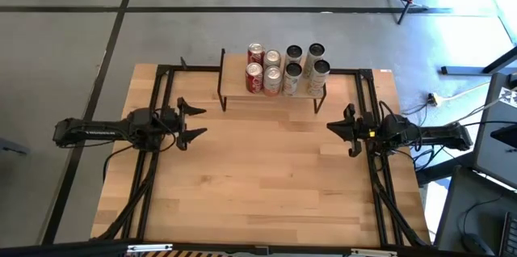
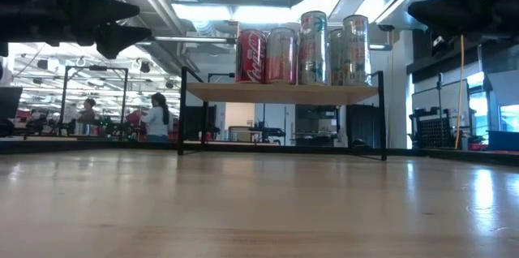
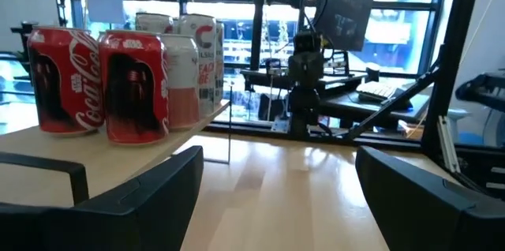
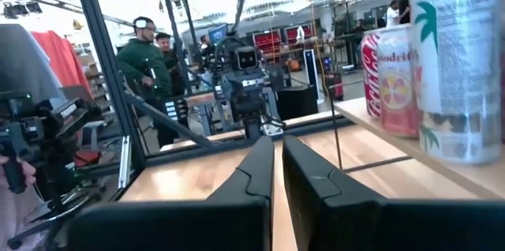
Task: Place canned beverage on shelf
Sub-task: Return to Home Position
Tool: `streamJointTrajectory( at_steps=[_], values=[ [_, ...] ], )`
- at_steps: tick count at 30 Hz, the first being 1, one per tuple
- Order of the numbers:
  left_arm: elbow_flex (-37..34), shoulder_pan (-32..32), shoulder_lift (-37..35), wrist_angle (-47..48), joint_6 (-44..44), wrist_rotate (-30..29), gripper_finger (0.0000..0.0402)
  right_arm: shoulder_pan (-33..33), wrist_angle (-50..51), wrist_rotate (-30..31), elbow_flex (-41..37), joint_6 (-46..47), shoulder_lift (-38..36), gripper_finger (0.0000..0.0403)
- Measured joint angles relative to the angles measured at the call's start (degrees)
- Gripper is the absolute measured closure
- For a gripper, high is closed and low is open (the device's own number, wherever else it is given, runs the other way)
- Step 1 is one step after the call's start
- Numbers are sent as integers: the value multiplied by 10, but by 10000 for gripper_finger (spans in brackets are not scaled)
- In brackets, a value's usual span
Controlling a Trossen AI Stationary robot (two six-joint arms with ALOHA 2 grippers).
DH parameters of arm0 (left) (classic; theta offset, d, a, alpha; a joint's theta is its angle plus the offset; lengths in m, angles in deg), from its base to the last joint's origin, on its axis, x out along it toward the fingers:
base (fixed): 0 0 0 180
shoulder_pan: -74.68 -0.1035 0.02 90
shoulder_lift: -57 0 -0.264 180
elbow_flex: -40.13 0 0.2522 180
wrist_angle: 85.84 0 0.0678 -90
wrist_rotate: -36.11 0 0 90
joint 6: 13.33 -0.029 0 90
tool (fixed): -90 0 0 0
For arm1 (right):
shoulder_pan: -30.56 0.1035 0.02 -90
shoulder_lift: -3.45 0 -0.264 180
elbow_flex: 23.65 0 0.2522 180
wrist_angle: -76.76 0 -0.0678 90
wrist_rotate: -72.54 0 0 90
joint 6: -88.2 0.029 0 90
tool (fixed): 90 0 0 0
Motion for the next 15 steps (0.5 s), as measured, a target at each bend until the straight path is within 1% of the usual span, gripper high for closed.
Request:
streamJointTrajectory(
  at_steps=[4, 9, 11, 15],
  values=[
    [0, 0, -25, 21, 4, 1, 76, 0, 33, 3, -28, 8, -66, 384],
    [0, 0, -46, 55, 15, 6, 76, 0, 60, 12, -30, 20, -63, 384],
    [0, 0, -50, 66, 15, 2, 76, 0, 100, 29, -30, 39, -65, 384],
    [0, 0, -49, 135, 15, 5, 76, 0, 103, 29, -29, 48, -52, 384]
  ],
)
